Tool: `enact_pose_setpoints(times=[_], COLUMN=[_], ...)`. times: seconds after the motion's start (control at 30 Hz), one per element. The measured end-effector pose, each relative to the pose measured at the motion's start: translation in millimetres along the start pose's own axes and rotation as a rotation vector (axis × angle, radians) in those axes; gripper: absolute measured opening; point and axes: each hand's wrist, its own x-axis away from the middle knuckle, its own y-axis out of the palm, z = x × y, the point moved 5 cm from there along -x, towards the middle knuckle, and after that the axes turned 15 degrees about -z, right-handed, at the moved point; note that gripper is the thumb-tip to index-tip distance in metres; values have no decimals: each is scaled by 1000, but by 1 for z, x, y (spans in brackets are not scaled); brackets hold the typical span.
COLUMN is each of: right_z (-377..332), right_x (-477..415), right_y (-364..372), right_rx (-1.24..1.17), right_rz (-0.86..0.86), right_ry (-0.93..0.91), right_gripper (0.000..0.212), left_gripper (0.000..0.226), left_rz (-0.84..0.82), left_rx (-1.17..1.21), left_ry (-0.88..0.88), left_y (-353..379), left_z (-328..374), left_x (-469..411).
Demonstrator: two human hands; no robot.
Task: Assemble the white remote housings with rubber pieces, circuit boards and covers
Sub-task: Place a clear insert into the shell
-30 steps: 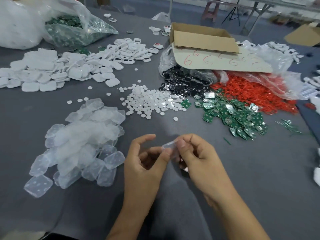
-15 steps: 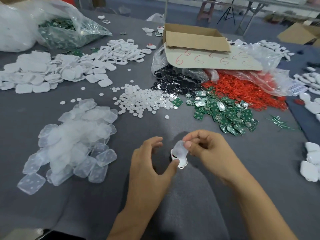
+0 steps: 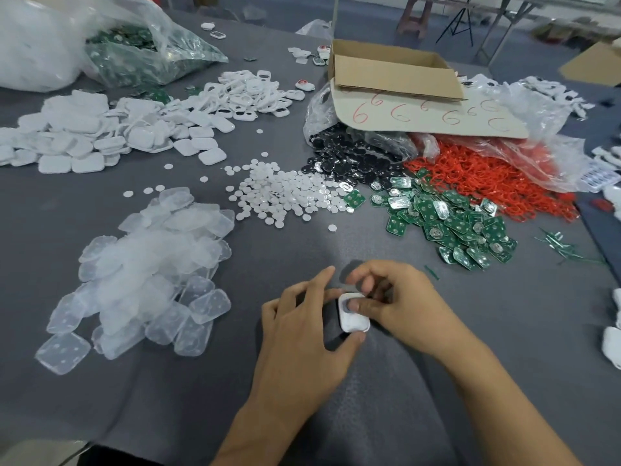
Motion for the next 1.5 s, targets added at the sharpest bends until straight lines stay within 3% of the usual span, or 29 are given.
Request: enact_pose_setpoints(times=[0.1,0.33,0.5,0.63,0.73,0.83,0.93,1.03,1.17,1.33,1.5], right_z=[3,6,7,6,15,39,64,80,87,88,80], right_x=[12,28,30,39,48,48,38,23,20,41,65], right_y=[1,12,16,17,3,-26,-55,-69,-71,-80,-88], right_rx=[152,291,219,89,-17,38,112,120,72,167,-79], right_rz=[122,120,228,262,421,608,757,770,796,926,1081], right_ry=[-38,1,69,19,15,136,295,412,361,244,160], right_gripper=[21,17,20,26,33,37,32,34,25,16,14], left_gripper=[83,81,78,75,76,51,20,16,13,18,23], left_rz=[-6,-21,-66,-59,-30,-5,-33,-175,-269,-264,-231], left_rx=[-11,-6,-5,9,94,263,272,215,201,195,301], left_ry=[4,3,1,22,33,88,204,209,167,166,180], left_y=[0,0,-2,-5,-12,-16,-8,14,35,34,25], left_z=[0,-2,-1,2,6,25,63,94,109,112,120], left_x=[0,1,0,2,1,-10,-38,-75,-112,-125,-124])
